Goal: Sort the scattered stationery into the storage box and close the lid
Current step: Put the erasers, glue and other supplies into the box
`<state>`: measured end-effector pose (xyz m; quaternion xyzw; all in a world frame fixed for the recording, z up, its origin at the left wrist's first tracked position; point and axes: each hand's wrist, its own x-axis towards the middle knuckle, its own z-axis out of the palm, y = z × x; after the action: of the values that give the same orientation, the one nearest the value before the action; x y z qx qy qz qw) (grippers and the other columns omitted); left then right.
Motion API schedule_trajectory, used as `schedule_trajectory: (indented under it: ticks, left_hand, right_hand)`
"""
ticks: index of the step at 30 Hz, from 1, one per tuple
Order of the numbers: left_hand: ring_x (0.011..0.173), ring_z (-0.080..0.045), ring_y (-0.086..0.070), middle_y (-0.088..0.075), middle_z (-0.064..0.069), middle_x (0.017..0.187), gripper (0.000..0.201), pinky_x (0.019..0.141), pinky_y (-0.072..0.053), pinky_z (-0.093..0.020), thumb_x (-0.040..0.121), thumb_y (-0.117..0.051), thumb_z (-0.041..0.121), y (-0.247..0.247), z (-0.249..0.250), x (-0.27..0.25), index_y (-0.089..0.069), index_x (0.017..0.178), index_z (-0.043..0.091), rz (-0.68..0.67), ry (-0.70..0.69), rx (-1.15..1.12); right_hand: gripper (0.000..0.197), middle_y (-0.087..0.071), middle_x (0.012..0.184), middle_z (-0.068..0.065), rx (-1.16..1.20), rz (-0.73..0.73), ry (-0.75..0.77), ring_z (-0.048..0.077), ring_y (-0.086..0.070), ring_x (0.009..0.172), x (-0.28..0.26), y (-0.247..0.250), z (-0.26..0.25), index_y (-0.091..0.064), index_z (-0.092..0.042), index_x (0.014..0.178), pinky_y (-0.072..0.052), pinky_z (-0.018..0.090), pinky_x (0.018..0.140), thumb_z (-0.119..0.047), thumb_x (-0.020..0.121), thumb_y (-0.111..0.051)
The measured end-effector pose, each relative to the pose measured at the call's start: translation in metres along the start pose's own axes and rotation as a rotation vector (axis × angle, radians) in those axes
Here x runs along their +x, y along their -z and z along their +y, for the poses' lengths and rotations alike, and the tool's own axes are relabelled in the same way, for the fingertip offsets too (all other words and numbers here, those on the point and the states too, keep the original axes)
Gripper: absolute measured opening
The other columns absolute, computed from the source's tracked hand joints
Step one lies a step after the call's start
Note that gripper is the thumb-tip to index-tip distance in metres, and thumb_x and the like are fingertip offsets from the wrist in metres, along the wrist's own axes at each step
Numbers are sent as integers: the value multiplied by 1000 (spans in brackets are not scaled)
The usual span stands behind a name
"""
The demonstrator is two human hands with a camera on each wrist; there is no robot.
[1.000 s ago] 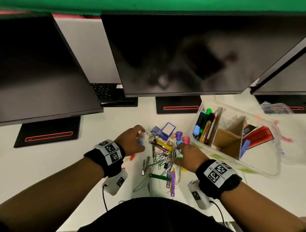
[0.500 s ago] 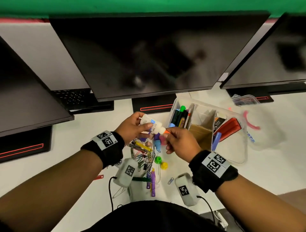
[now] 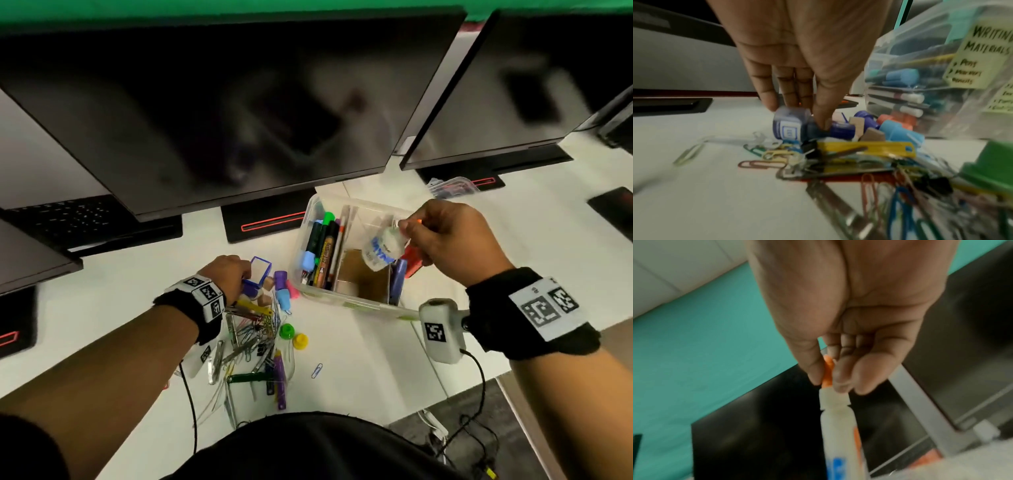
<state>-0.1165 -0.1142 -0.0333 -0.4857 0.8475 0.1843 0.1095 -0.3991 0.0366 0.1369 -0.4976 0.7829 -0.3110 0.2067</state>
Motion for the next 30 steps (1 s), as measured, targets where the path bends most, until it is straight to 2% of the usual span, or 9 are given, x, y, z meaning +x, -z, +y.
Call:
schedule_trajectory:
  ticks: [6, 8, 11, 14, 17, 20, 23, 27, 30]
  left_hand:
    - [102, -28, -57, -61, -11, 109, 20, 87, -45, -33, 84, -56, 18, -9, -4, -3, -56, 103, 14, -6, 34, 36]
    - [103, -28, -56, -60, -11, 110, 22, 87, -44, -33, 83, -57, 16, -10, -5, -3, -55, 105, 14, -15, 39, 27]
    - [106, -28, -55, -57, -11, 113, 27, 88, -43, -32, 83, -59, 17, -11, -7, -6, -55, 109, 13, -30, 56, 13]
    - [103, -27, -56, -57, -11, 113, 29, 86, -45, -32, 81, -64, 20, -10, -10, -13, -56, 109, 14, -29, 80, -28]
    - [93, -25, -55, -57, -10, 108, 28, 77, -44, -30, 78, -68, 21, -8, -15, -18, -56, 103, 15, -21, 98, -90]
    - [85, -20, -48, -57, -10, 104, 26, 73, -39, -28, 79, -67, 21, -5, -17, -23, -55, 101, 14, -12, 105, -145]
    - [86, -21, -50, -57, -9, 102, 27, 74, -42, -29, 78, -68, 23, -2, -15, -27, -56, 100, 13, 14, 106, -205]
    - [89, -24, -55, -54, -3, 95, 27, 72, -39, -26, 75, -69, 18, 6, -6, -31, -57, 99, 14, 64, 72, -317]
    - [90, -23, -55, -53, -1, 95, 23, 73, -36, -24, 78, -65, 13, 18, 10, -34, -59, 100, 12, 120, 19, -396]
  right_hand:
    - [15, -69, 82, 17, -533, -109, -104, 34, -66, 76, 14, 16, 24, -61, -6, 81, -56, 42, 71, -20, 87, -59]
    - [12, -69, 81, 16, -597, -201, -222, 30, -67, 72, 23, 10, 29, -60, -6, 79, -57, 35, 64, -15, 86, -57]
    - [24, -63, 59, 8, -606, -354, -366, 18, -60, 50, 34, 0, 31, -56, -8, 59, -50, 25, 49, -10, 83, -62]
    - [27, -57, 57, 7, -605, -415, -457, 20, -56, 54, 38, -10, 31, -54, -7, 57, -49, 28, 56, -9, 82, -62]
    - [13, -62, 77, 12, -659, -440, -485, 26, -59, 74, 41, -20, 35, -60, 2, 89, -52, 33, 70, -9, 82, -63]
    - [35, -66, 91, 17, -700, -456, -507, 27, -60, 80, 44, -24, 39, -56, 5, 113, -52, 34, 70, -6, 80, -64]
    - [25, -63, 81, 13, -715, -496, -494, 27, -59, 79, 49, -25, 42, -61, 0, 105, -50, 31, 68, -6, 81, -63]
    - [34, -66, 101, 9, -756, -596, -408, 22, -56, 83, 52, -26, 47, -65, -15, 114, -48, 23, 62, -6, 81, -64]
    - [20, -67, 72, 0, -791, -583, -404, 19, -61, 67, 53, -28, 47, -72, -23, 87, -54, 29, 67, -16, 69, -76]
